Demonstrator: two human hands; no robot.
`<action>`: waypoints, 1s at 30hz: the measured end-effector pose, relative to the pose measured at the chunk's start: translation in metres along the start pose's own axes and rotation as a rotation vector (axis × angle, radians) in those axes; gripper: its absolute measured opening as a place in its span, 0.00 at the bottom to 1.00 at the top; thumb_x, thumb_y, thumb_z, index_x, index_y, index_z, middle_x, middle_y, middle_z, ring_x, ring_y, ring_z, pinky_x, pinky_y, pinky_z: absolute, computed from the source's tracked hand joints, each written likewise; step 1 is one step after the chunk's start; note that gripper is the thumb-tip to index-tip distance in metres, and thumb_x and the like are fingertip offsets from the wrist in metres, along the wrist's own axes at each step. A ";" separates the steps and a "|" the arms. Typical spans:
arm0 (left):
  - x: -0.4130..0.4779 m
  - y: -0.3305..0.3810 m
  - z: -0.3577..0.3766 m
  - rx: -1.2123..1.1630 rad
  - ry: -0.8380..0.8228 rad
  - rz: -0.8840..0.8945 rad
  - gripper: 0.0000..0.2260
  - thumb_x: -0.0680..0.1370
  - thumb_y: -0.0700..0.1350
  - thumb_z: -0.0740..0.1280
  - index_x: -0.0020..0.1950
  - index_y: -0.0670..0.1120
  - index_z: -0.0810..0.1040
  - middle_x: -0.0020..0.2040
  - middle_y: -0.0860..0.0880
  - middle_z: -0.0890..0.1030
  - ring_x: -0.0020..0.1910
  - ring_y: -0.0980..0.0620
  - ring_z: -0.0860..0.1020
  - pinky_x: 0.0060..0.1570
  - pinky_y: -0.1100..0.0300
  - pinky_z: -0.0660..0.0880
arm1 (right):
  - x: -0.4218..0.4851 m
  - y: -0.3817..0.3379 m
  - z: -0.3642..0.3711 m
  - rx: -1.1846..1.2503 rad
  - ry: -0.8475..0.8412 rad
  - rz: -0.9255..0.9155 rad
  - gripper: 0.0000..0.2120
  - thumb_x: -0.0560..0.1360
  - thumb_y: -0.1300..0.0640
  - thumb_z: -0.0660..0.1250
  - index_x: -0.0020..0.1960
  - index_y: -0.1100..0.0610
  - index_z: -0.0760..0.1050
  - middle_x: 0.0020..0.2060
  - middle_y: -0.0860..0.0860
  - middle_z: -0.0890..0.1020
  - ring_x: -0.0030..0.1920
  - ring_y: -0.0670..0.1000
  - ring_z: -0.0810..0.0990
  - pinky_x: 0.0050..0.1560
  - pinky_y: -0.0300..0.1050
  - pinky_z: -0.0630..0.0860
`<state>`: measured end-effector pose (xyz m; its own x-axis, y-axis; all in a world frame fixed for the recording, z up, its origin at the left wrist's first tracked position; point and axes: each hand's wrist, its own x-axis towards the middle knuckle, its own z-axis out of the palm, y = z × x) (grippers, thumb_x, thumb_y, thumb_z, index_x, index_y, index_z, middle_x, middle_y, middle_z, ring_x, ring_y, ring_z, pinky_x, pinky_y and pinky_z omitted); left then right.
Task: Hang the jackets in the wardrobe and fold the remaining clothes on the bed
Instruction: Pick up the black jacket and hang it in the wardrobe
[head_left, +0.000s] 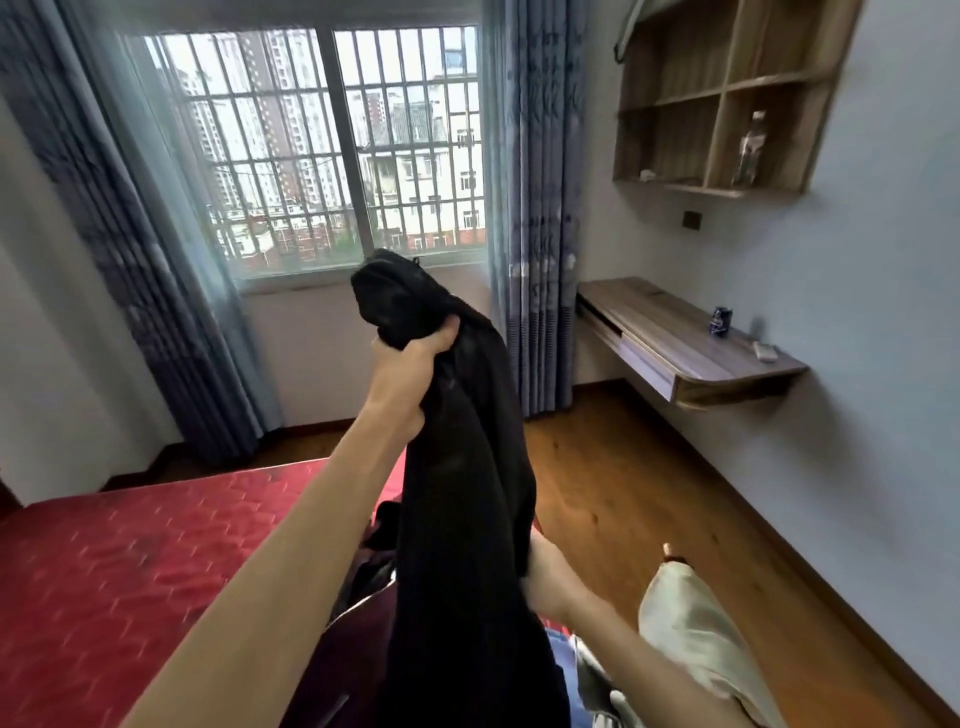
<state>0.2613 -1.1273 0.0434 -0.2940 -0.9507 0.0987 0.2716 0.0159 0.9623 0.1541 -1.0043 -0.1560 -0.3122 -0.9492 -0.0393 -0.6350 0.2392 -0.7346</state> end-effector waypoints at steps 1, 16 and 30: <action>-0.003 0.006 -0.001 0.003 -0.027 -0.004 0.10 0.72 0.43 0.77 0.52 0.46 0.82 0.50 0.46 0.86 0.52 0.45 0.84 0.56 0.46 0.80 | 0.005 -0.007 0.008 -0.011 0.098 -0.013 0.09 0.79 0.68 0.60 0.55 0.62 0.77 0.44 0.47 0.77 0.49 0.49 0.74 0.57 0.45 0.77; -0.002 0.002 -0.157 0.462 0.409 -0.228 0.19 0.70 0.40 0.75 0.58 0.34 0.76 0.44 0.42 0.83 0.45 0.42 0.81 0.38 0.56 0.77 | 0.066 -0.094 -0.089 0.557 0.609 -0.099 0.17 0.68 0.73 0.60 0.50 0.55 0.75 0.44 0.48 0.82 0.48 0.48 0.81 0.50 0.45 0.79; 0.007 -0.025 -0.052 1.275 -0.411 0.337 0.37 0.59 0.53 0.82 0.67 0.50 0.75 0.54 0.50 0.83 0.53 0.49 0.81 0.55 0.51 0.79 | 0.046 -0.106 -0.078 0.437 0.198 -0.420 0.24 0.66 0.78 0.67 0.51 0.52 0.80 0.47 0.47 0.85 0.52 0.45 0.83 0.54 0.45 0.81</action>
<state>0.2997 -1.1499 0.0068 -0.6895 -0.6889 0.2237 -0.5698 0.7066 0.4196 0.1520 -1.0576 -0.0269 -0.2512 -0.8781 0.4072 -0.3974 -0.2901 -0.8706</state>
